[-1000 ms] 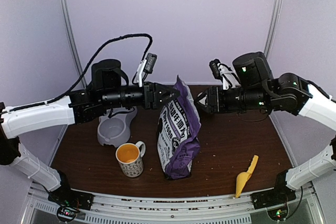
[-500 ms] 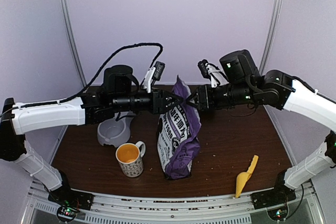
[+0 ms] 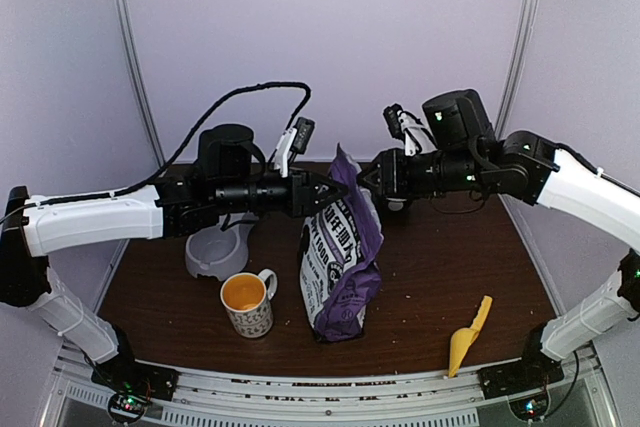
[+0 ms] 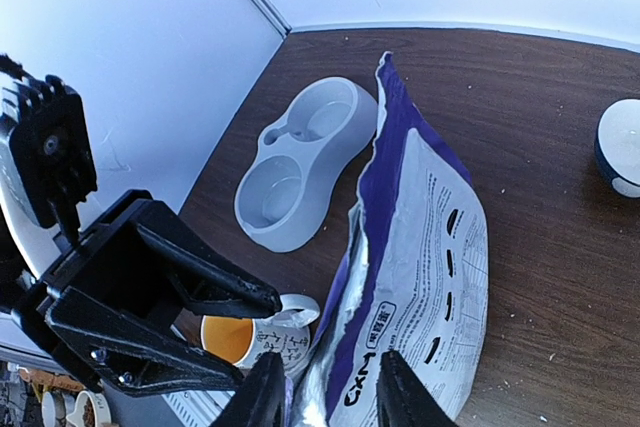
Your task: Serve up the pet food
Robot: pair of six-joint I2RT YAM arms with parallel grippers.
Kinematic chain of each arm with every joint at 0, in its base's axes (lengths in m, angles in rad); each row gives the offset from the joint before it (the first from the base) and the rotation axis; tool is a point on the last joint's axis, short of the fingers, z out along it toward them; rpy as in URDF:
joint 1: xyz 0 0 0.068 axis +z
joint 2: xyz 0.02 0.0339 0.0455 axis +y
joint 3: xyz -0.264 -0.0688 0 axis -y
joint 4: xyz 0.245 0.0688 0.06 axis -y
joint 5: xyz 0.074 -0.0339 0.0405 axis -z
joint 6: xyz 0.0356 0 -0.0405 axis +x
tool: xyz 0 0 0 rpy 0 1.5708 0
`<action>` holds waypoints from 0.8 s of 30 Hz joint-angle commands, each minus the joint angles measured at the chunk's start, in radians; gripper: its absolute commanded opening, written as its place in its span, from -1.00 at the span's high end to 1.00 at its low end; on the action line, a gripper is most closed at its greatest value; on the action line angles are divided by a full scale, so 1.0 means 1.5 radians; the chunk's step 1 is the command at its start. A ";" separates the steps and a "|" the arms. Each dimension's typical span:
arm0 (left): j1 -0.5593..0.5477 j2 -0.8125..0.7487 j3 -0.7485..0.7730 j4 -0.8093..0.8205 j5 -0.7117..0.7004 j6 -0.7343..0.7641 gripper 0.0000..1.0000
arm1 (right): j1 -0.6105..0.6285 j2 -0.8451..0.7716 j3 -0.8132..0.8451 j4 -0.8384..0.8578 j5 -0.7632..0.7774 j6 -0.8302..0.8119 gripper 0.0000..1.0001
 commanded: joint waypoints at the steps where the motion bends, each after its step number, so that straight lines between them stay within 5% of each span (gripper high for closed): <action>1: -0.003 0.005 0.015 0.022 -0.005 -0.002 0.27 | -0.008 -0.010 0.003 0.022 0.012 0.013 0.42; 24: -0.003 0.051 0.032 0.031 0.003 -0.003 0.28 | -0.007 -0.007 -0.026 0.024 -0.009 0.035 0.60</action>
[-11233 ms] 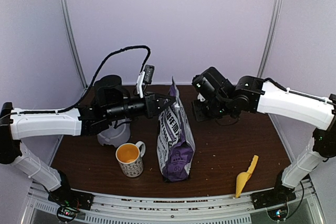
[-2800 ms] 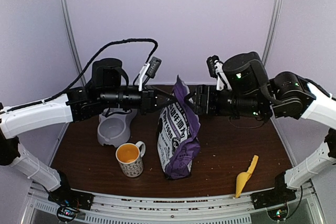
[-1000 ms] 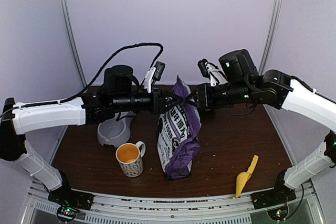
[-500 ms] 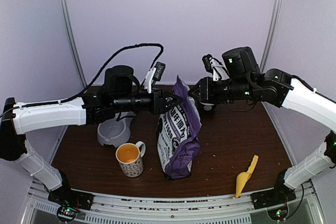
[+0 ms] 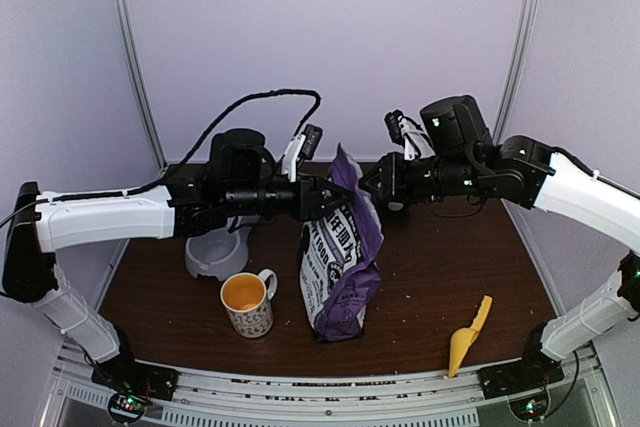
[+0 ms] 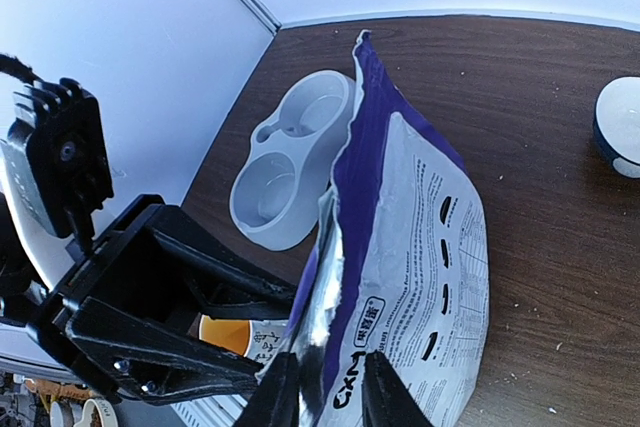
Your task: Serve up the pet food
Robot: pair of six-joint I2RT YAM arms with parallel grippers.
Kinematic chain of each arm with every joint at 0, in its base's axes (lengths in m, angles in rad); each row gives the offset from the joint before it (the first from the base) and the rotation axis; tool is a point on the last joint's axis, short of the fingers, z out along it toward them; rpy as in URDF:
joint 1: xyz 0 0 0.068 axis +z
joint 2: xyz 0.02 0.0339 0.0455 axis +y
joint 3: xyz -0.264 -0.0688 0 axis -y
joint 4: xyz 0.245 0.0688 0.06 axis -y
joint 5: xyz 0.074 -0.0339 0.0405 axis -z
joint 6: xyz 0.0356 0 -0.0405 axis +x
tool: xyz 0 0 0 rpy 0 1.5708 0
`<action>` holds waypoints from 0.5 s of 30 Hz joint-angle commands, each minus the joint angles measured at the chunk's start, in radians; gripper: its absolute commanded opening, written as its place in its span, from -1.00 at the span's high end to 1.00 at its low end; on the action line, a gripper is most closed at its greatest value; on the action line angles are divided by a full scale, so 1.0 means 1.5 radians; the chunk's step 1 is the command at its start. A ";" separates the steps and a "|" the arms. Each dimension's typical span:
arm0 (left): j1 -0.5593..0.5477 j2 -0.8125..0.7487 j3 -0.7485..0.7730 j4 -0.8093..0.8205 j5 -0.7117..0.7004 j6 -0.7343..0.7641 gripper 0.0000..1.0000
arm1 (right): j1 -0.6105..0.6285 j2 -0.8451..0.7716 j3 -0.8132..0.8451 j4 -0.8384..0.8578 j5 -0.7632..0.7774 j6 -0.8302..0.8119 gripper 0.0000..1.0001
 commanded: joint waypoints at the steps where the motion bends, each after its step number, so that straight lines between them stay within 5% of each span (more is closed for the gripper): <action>1: -0.003 0.024 0.026 0.031 0.002 -0.002 0.29 | -0.003 -0.006 -0.001 0.009 -0.015 0.002 0.60; 15: -0.003 0.069 0.046 0.042 0.018 -0.002 0.31 | 0.013 0.015 0.018 -0.028 0.017 -0.003 0.60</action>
